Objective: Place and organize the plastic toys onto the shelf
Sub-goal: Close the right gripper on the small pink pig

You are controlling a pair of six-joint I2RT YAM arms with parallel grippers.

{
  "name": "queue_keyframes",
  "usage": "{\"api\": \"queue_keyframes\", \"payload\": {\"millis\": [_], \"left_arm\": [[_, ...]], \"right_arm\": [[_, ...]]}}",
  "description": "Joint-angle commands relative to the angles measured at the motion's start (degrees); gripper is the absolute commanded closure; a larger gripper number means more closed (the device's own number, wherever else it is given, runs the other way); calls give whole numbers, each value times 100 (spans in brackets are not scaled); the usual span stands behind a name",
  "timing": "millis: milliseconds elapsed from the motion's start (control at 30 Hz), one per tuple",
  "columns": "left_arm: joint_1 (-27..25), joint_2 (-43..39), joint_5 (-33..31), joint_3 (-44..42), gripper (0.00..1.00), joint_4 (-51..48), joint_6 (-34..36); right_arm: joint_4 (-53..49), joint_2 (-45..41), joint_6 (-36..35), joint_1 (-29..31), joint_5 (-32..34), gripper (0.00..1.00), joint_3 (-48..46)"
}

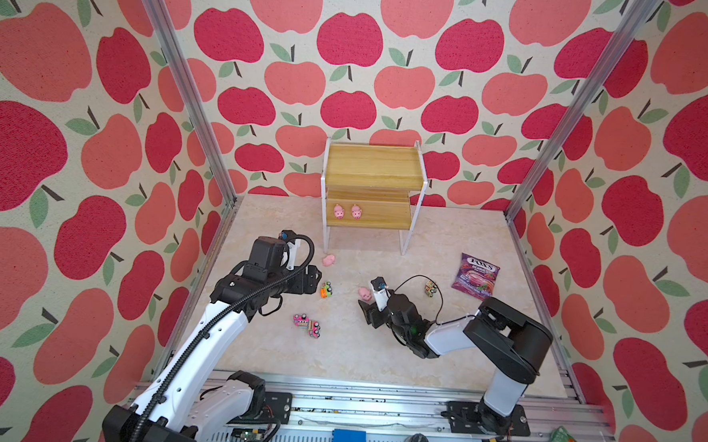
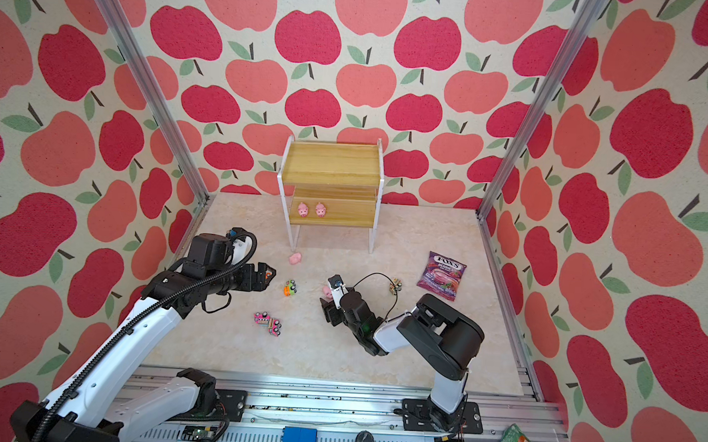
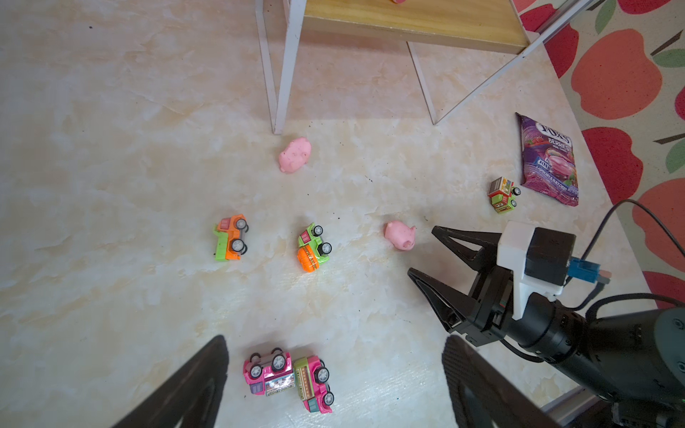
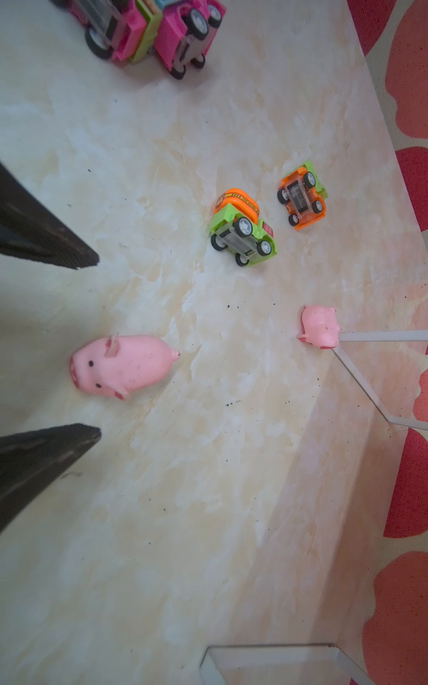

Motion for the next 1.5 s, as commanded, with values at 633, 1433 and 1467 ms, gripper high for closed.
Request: {"api": "queue_keyframes", "payload": {"millis": [633, 1433, 1467], "left_arm": [[-116, -54, -22, -81, 7, -27, 80], [-116, -6, -23, -78, 7, -26, 84], [-120, -10, -25, -75, 7, -26, 80]], "right_arm": [[509, 820, -385, -381, -511, 45, 496], [136, 946, -310, -453, -791, 62, 688], [129, 937, -315, -453, -799, 63, 689]]}}
